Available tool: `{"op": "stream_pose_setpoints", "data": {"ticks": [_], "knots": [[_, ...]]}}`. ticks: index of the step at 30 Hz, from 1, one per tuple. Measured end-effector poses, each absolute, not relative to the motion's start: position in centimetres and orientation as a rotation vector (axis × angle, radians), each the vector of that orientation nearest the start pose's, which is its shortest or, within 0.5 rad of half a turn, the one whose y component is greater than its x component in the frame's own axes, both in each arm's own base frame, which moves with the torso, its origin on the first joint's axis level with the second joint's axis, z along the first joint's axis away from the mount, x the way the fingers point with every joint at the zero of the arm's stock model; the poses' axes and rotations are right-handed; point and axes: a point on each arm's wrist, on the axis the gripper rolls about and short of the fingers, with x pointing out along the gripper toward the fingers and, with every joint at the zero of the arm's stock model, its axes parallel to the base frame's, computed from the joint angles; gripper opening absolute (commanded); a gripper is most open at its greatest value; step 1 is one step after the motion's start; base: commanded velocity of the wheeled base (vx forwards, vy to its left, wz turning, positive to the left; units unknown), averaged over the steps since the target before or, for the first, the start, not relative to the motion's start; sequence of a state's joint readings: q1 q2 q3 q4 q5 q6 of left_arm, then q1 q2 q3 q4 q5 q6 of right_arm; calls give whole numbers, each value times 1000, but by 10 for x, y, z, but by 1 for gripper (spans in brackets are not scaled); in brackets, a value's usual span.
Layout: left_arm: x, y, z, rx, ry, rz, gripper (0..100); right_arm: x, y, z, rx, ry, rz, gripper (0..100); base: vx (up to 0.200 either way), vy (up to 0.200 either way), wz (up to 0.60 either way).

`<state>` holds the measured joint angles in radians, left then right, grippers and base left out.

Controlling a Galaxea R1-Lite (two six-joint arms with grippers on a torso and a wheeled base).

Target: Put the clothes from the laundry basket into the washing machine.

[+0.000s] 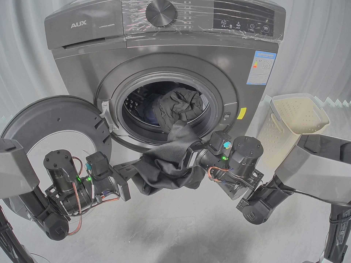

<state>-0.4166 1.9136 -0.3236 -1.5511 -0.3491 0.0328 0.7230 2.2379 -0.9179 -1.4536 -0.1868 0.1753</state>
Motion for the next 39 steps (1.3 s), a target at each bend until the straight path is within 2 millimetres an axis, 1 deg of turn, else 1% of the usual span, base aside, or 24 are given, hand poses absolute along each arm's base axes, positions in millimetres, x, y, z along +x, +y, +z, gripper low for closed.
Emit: {"op": "stream_pose_setpoints", "data": {"ticks": [4, 5, 12, 16, 20, 28, 32, 39], "knots": [[249, -118, 90, 42, 73, -775, 0, 304, 264, 102, 237, -81, 548, 0, 0, 0, 0], [250, -119, 88, 43, 81, -776, 100, 304, 264, 102, 237, -82, 549, 0, 0, 0, 0], [246, -117, 77, 43, 137, -794, 100, 307, 262, 106, 242, -96, 539, 0, 0, 0, 0], [239, -116, 71, 41, 170, -846, 100, 317, 256, 112, 251, -123, 516, 0, 0, 0, 0], [235, -114, 68, 44, 193, -863, 100, 325, 251, 119, 260, -149, 495, 0, 0, 0, 0], [223, -110, 61, 68, 232, -915, 100, 331, 252, 126, 269, -171, 488, 0, 0, 0, 0], [223, -110, 60, 71, 235, -909, 100, 330, 254, 128, 274, -176, 486, 0, 0, 0, 0], [239, -118, 67, 66, 178, -834, 100, 313, 274, 127, 277, -164, 545, 0, 0, 0, 0]]}}
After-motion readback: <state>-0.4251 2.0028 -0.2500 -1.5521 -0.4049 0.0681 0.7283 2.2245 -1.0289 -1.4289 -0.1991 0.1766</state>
